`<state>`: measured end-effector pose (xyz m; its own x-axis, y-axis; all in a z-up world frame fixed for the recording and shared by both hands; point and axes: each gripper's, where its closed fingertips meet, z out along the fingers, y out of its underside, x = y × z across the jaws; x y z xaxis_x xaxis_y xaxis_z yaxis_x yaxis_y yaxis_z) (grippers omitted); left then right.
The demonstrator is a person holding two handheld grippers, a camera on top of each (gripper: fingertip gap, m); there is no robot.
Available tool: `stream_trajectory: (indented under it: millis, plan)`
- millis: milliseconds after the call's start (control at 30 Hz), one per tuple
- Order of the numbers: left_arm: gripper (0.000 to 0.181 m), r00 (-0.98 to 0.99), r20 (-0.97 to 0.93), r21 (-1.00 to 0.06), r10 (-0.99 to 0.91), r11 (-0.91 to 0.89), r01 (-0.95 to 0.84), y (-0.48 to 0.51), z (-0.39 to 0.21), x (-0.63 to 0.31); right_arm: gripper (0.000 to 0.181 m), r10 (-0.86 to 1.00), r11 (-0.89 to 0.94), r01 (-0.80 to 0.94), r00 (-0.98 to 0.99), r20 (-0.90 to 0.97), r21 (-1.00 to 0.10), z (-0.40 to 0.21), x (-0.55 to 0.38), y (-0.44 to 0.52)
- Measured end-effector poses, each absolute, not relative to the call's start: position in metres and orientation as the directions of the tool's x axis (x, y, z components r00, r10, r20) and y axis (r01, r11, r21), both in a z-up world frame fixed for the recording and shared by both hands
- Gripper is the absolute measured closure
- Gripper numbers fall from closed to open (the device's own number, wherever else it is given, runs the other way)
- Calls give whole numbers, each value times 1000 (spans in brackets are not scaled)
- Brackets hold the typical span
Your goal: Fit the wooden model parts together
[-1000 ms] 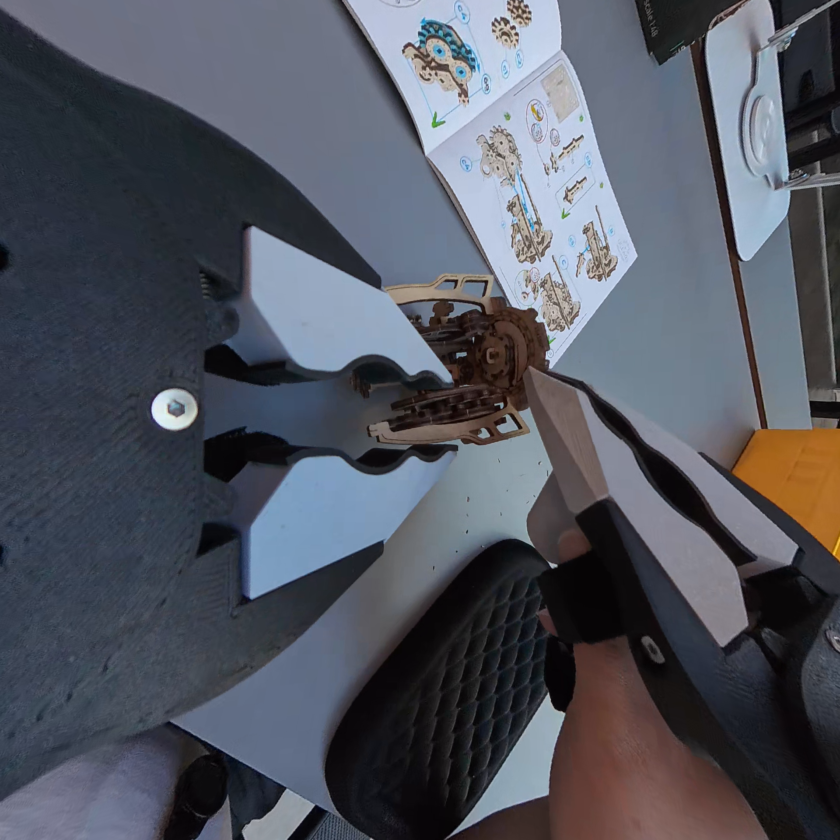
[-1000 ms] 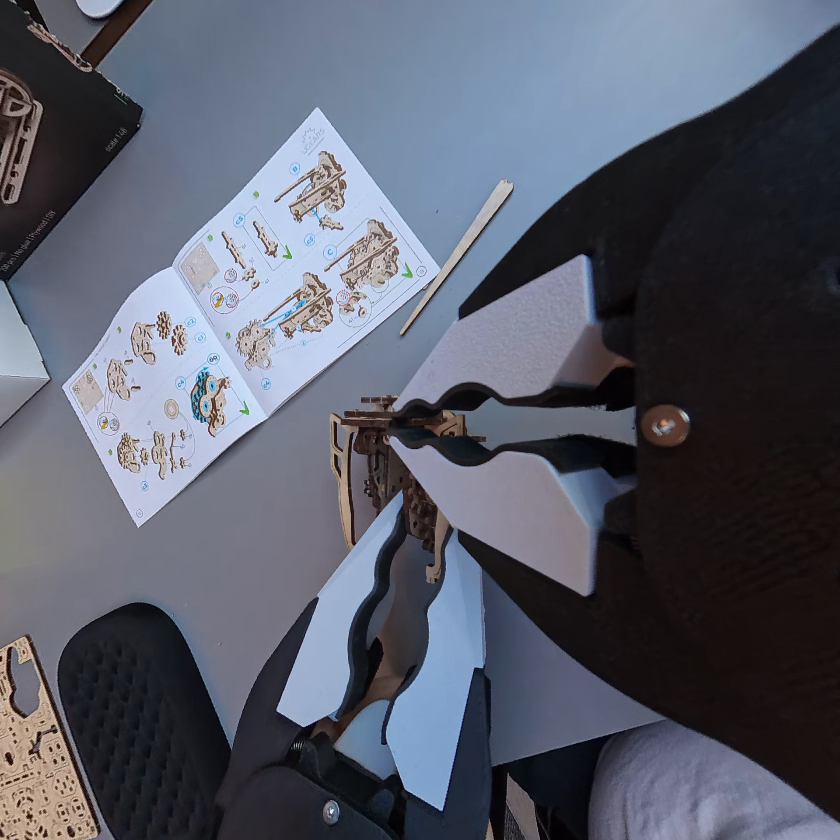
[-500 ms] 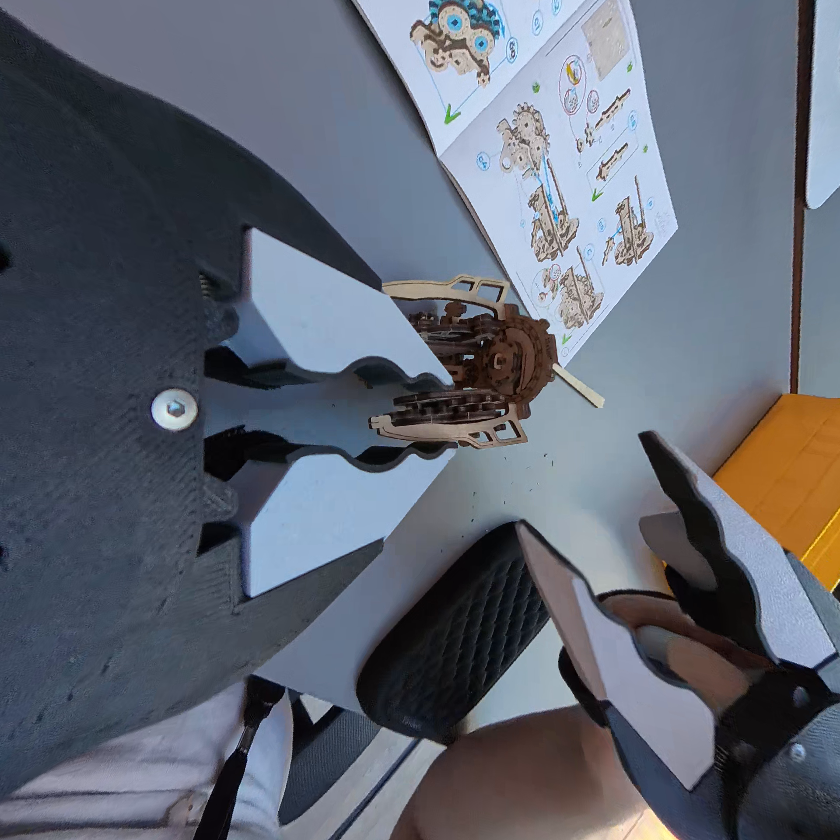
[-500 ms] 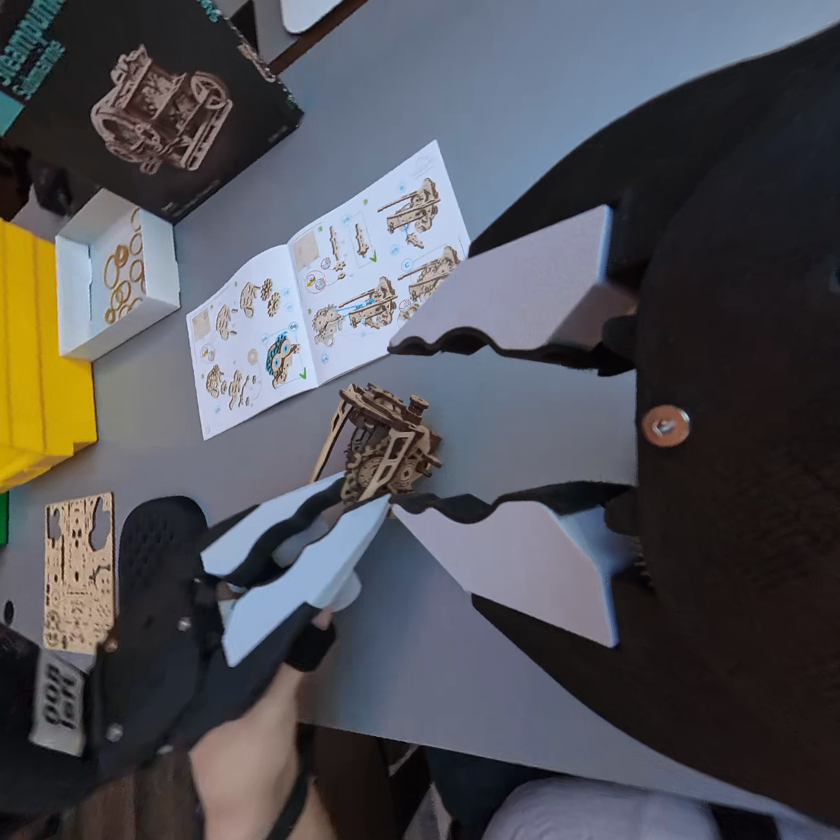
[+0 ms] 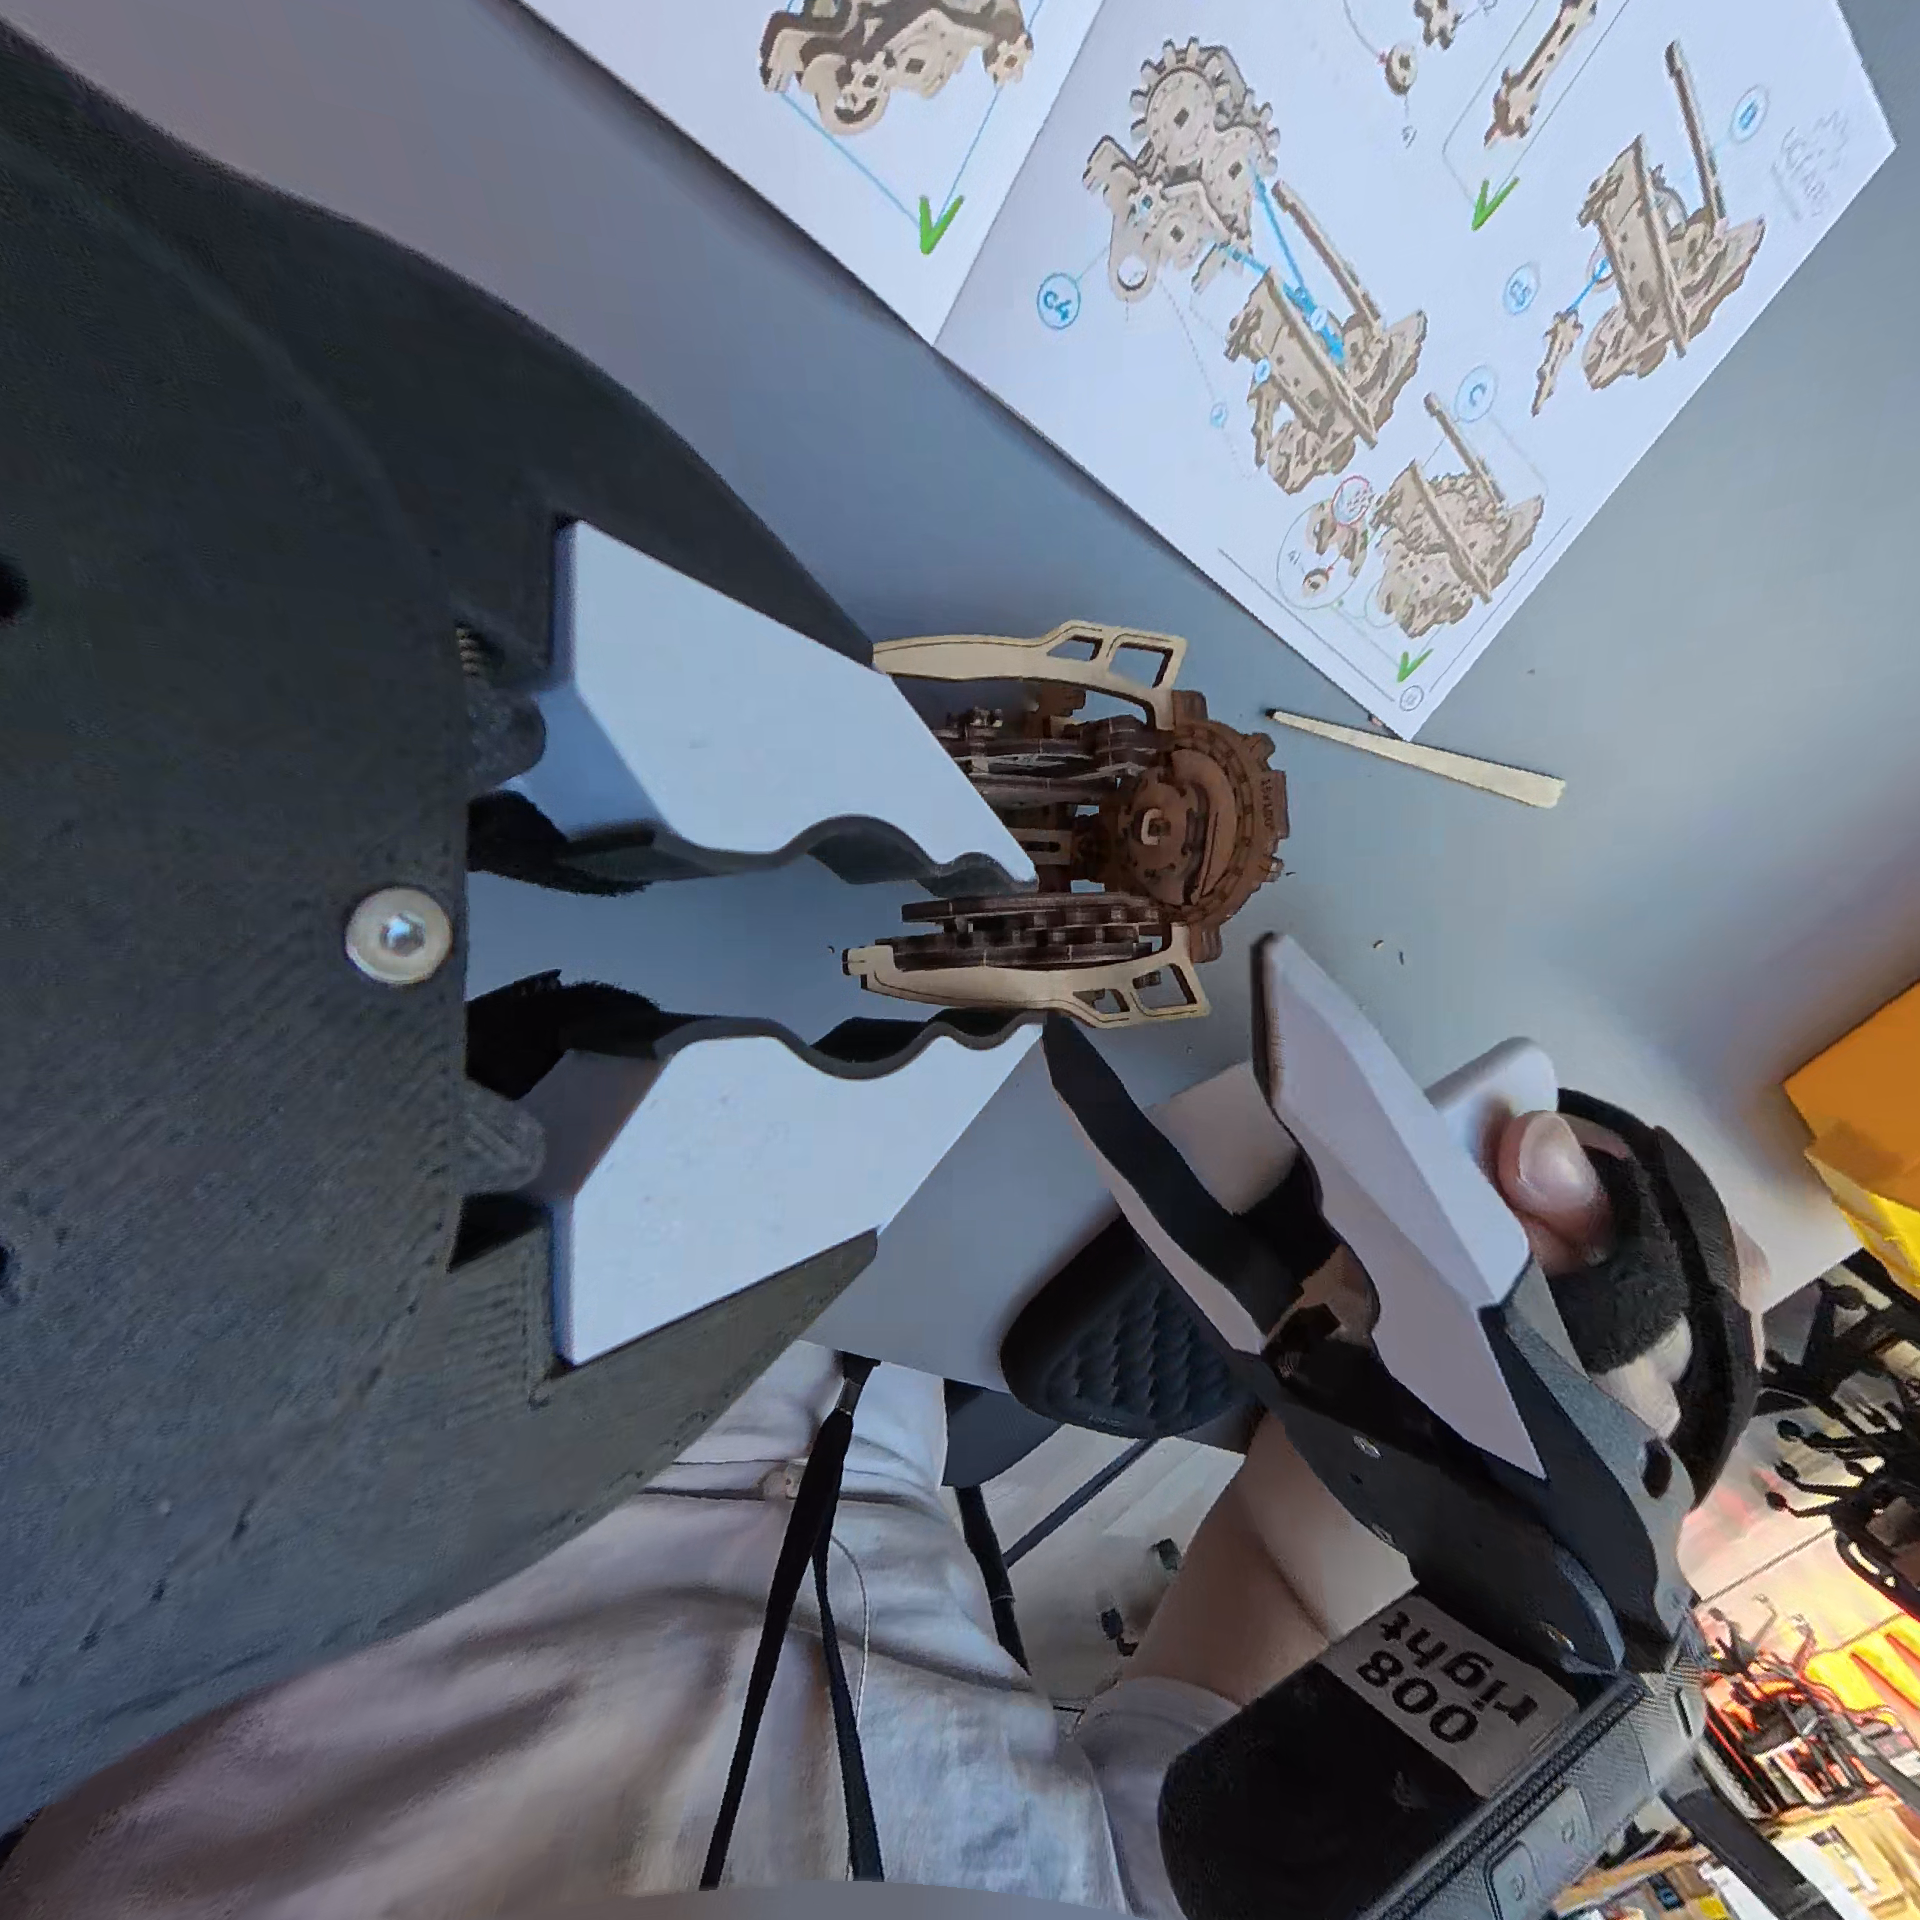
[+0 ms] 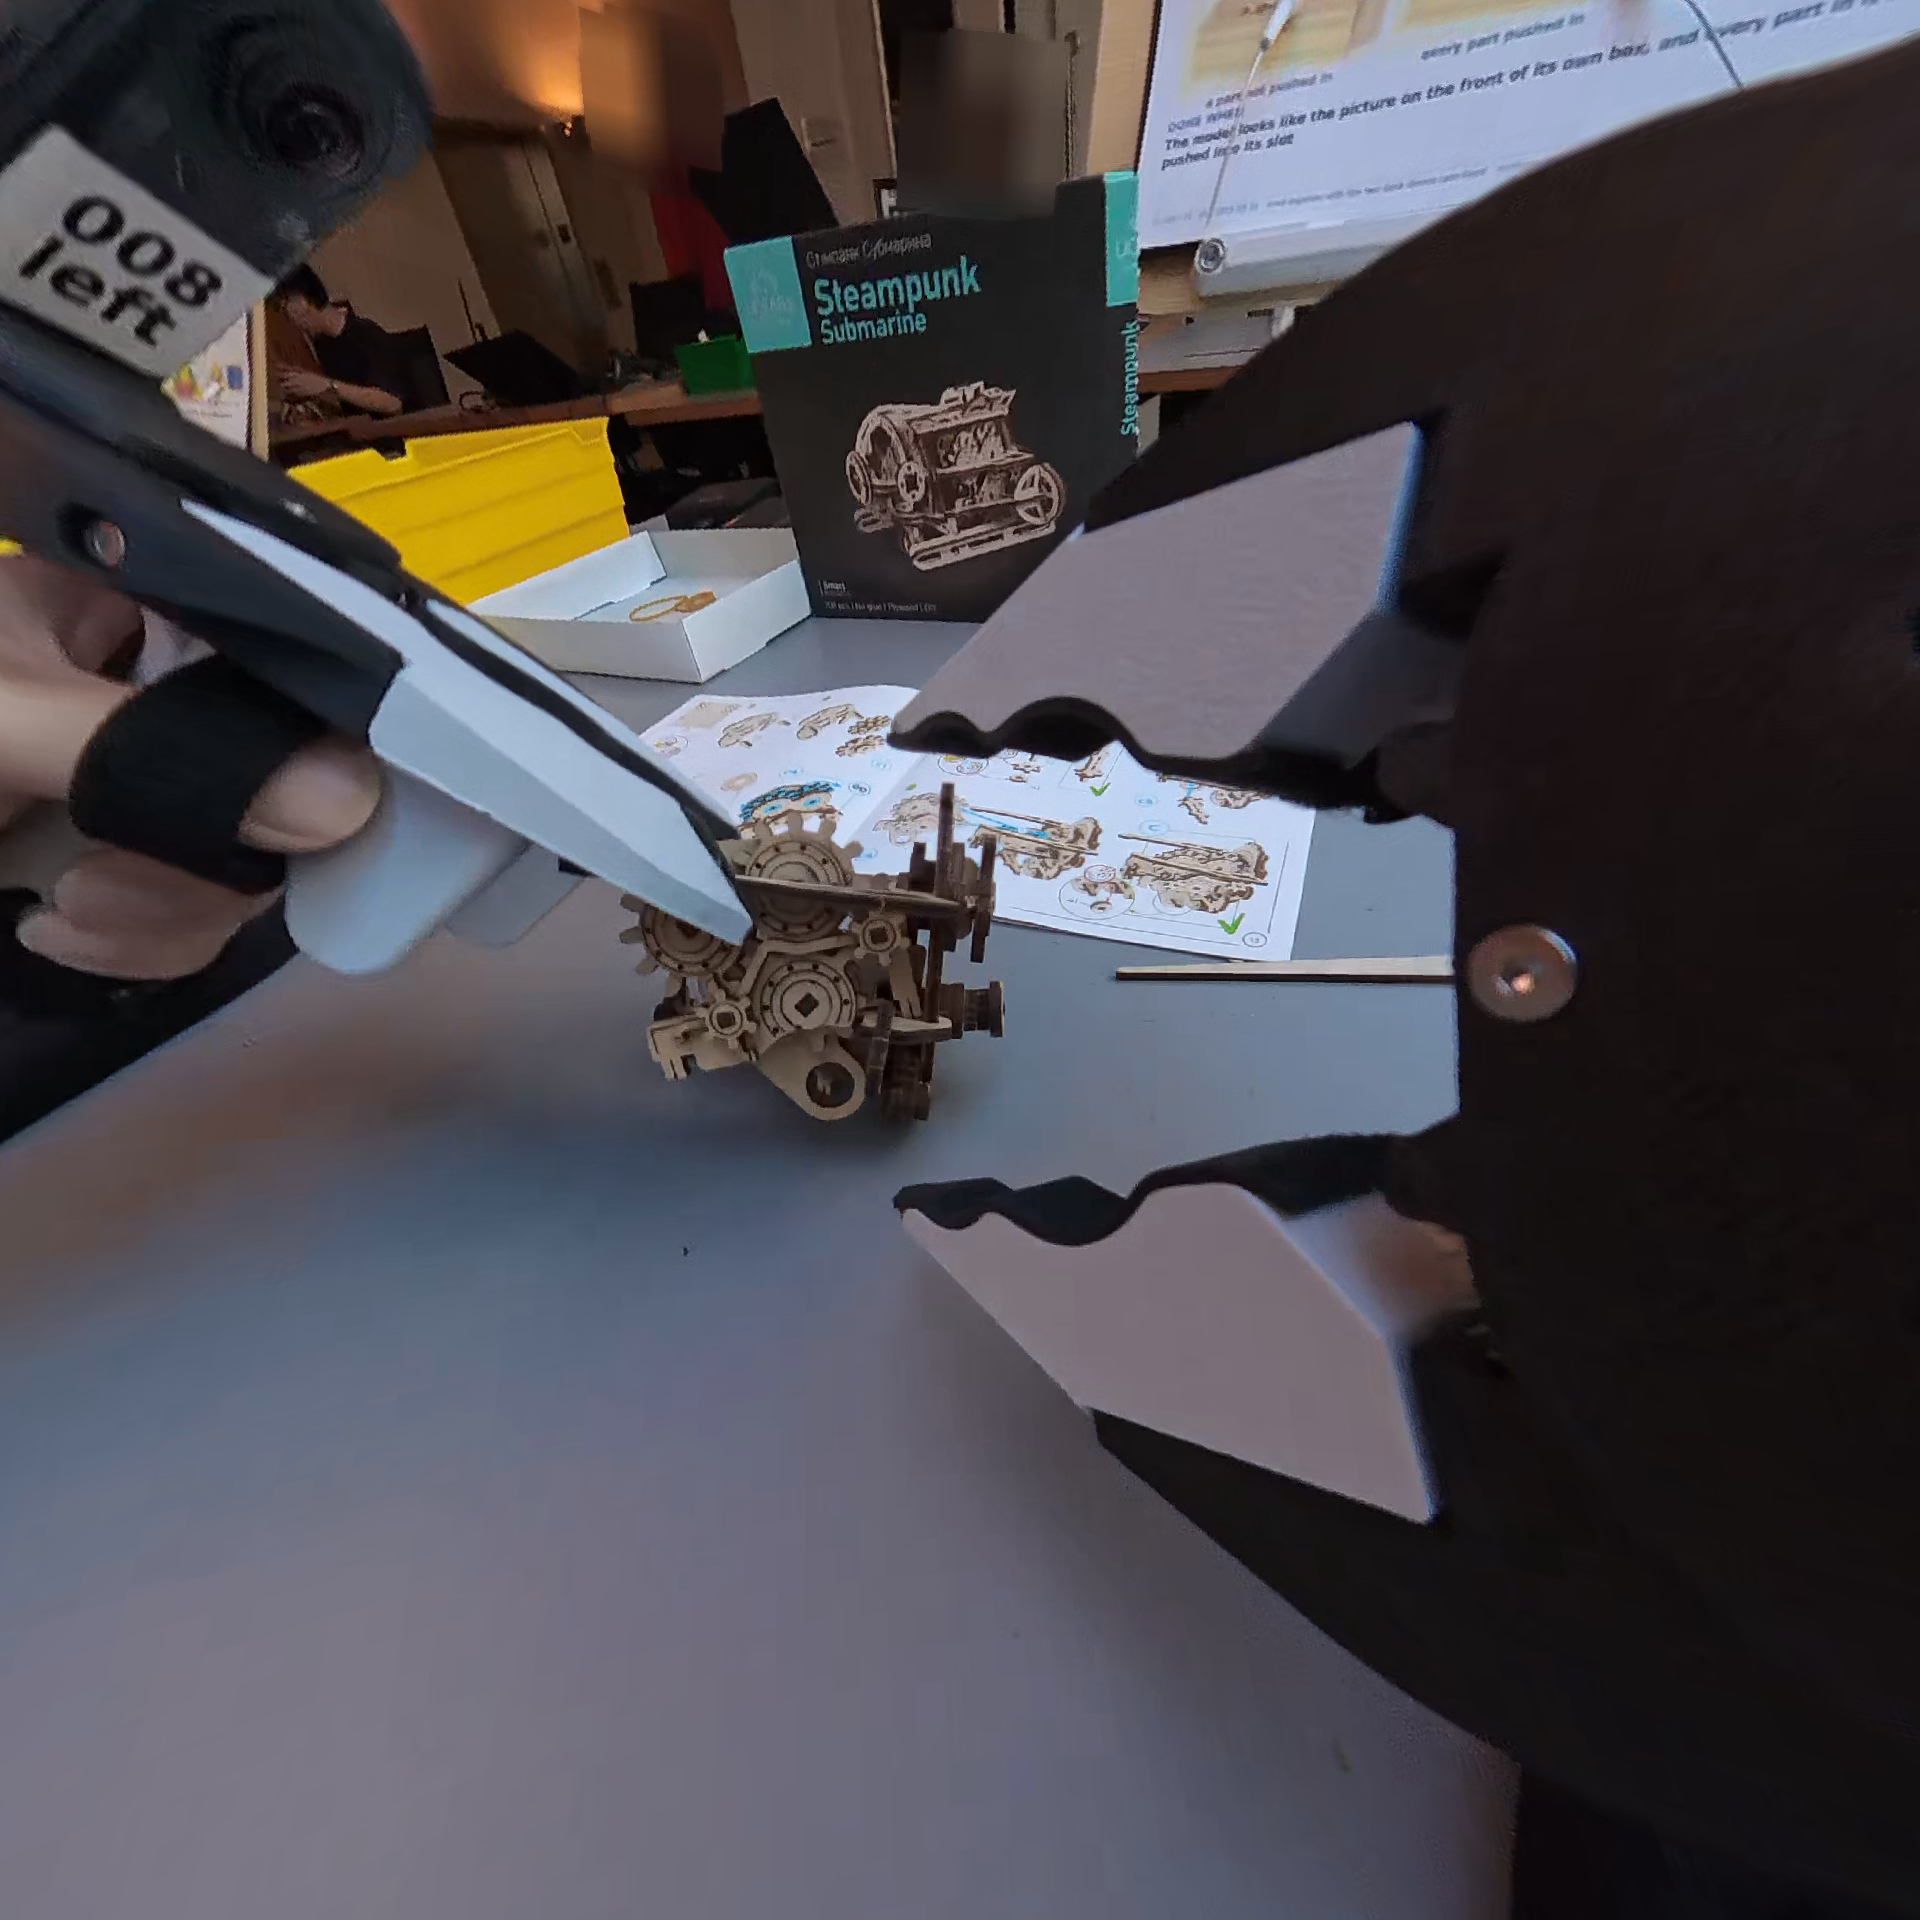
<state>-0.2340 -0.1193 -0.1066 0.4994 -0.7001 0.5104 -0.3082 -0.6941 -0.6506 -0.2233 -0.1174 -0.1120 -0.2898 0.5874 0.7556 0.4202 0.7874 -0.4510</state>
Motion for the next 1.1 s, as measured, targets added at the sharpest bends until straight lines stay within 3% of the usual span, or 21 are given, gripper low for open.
stream_trajectory:
  millis: [267, 333, 567, 667, 867, 1100]
  plan:
    - [163, 468, 540, -603, -699, -710, -364, -114, -105, -229, 106, 535, 831, 382, -349, 770, -404, -120, -237, -109]
    - [163, 464, 539, -601, -703, -706, -373, -114, -106, -228, 117, 525, 839, 378, -373, 765, -391, -124, -236, -109]
    - [162, 441, 573, -599, -691, -720, -350, -111, -104, -225, 128, 543, 827, 378, -348, 765, -415, -119, -234, -106]
    - [161, 428, 588, -615, -686, -723, -314, -108, -102, -224, 130, 560, 815, 382, -329, 760, -436, -117, -234, -104]
    - [135, 495, 567, -683, -658, -712, -163, -98, -100, -245, 130, 593, 793, 383, -310, 743, -474, -117, -234, -103]
    - [139, 603, 458, -800, -653, -599, -42, -114, -104, -256, 130, 621, 773, 386, -297, 725, -504, -117, -234, -100]
